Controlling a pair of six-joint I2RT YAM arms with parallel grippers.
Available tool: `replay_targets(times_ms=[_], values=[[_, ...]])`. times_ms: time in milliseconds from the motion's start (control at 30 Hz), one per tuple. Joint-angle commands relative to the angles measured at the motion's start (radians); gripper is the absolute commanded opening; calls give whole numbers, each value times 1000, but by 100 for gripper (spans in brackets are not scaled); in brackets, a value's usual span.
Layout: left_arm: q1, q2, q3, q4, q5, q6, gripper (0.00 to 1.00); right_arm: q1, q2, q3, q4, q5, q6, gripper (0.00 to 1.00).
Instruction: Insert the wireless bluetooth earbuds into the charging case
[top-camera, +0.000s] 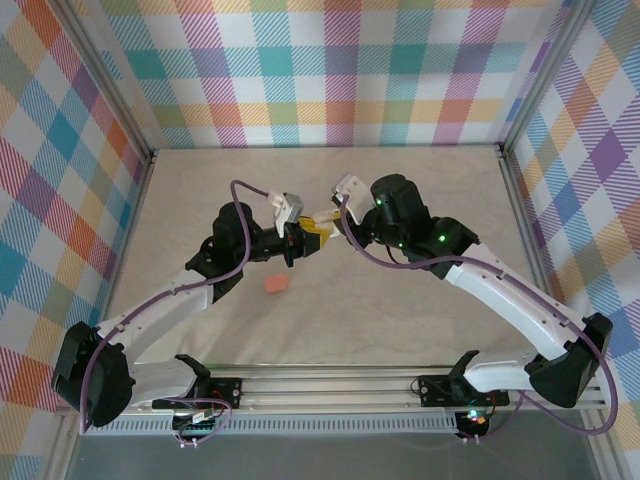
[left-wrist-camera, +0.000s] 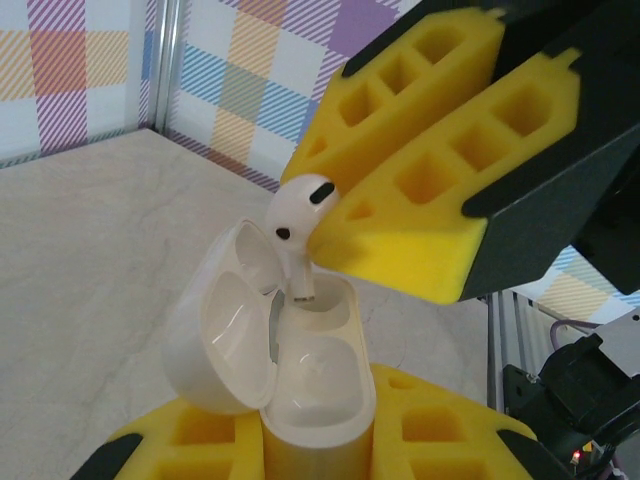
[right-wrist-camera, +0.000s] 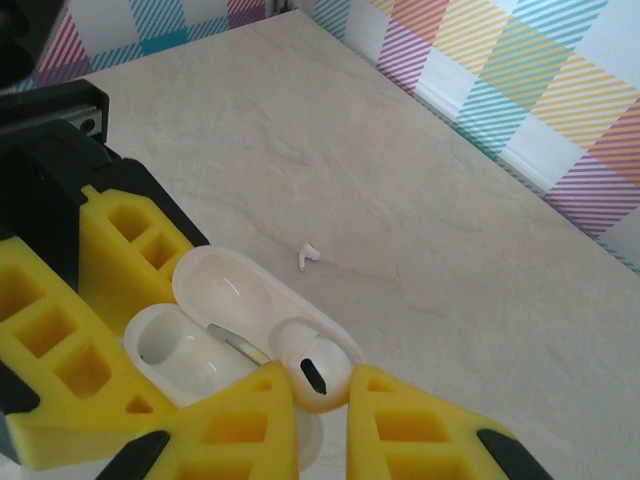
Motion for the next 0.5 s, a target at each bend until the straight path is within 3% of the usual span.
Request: replay_targets(times_ms=[0,467], values=[[-12,-26,-4,41,-5,18,0,7,-18,-10,26,-18,-44,16],[-12,-44,-14,24,-7,26,0,8,-42,-34,20,-59,-138,16]])
